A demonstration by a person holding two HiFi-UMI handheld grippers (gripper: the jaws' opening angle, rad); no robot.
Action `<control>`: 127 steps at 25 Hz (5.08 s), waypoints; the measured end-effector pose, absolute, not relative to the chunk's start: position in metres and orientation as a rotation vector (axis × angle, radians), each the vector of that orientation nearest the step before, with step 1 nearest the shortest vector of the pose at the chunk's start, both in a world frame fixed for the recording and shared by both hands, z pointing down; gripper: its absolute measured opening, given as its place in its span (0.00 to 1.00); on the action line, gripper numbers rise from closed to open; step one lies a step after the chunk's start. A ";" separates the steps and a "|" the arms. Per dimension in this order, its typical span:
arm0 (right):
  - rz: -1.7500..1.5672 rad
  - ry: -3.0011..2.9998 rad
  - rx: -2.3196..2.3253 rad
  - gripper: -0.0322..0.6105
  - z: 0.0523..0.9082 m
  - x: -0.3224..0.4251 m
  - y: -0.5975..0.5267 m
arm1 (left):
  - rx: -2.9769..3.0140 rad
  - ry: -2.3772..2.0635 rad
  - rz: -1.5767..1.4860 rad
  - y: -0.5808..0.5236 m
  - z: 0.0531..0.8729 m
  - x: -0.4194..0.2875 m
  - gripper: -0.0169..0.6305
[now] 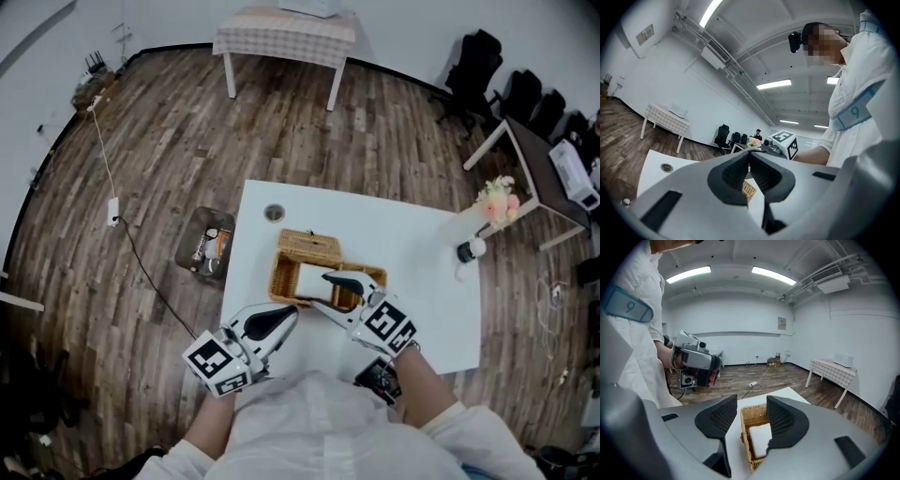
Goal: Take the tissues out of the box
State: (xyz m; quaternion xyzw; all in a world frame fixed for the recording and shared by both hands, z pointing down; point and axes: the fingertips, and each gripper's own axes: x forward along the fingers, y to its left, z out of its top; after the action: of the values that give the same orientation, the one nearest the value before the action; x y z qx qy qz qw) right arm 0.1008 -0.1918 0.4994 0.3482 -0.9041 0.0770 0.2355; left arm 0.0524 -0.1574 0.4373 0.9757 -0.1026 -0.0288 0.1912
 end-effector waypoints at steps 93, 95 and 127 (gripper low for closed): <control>0.356 -1.955 0.826 0.43 0.647 0.120 -0.237 | 2.677 -0.375 -0.034 -0.163 0.466 0.038 0.03; 0.370 -1.981 0.852 0.43 0.640 0.119 -0.237 | 2.680 -0.367 -0.028 -0.163 0.465 0.040 0.03; 0.449 -2.458 1.642 0.43 0.442 0.163 -0.208 | 2.791 -0.134 0.023 -0.153 0.436 0.080 0.03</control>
State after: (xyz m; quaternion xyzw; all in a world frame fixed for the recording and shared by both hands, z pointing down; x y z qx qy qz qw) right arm 0.1635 -0.2079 0.4419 0.5476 -0.8197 0.1498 0.0756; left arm 0.0800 -0.1530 0.4359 0.9838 -0.0472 0.0080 0.1730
